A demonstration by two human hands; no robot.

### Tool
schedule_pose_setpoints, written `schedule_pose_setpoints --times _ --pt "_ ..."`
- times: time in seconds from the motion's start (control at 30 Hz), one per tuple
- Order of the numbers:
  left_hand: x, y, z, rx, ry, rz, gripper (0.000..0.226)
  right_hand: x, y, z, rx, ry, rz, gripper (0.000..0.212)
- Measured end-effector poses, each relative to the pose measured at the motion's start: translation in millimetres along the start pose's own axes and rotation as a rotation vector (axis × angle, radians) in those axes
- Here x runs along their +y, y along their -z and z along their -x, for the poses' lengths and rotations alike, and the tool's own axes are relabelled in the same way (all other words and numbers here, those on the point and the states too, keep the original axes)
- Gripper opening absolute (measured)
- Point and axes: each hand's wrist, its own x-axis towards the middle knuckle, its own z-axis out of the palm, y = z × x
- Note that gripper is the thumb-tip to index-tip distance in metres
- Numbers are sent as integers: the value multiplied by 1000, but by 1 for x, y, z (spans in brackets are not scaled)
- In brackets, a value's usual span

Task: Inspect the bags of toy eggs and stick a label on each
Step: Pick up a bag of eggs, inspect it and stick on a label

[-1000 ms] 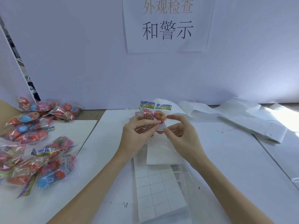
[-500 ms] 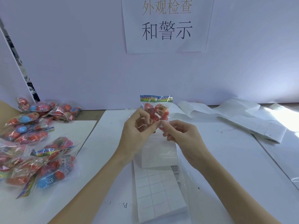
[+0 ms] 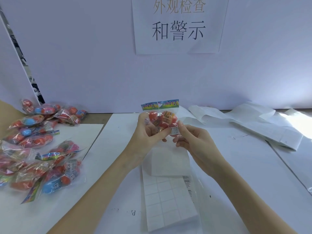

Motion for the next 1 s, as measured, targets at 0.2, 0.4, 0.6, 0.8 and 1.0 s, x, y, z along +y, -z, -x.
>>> schedule_pose_setpoints --times 0.2,0.4,0.6,0.8,1.0 --pt "1 -1 -1 -42 38 115 59 0 1 1 10 56 57 44" --pt "4 5 -1 -53 2 89 45 1 1 2 -64 54 17 40" --pt "4 4 -2 3 -32 -77 49 1 -5 3 -43 36 86 49" --pt "3 11 -5 -39 60 91 40 3 -3 3 35 25 120 40" --pt "4 21 -4 -169 65 -125 21 3 -6 3 112 14 89 69"
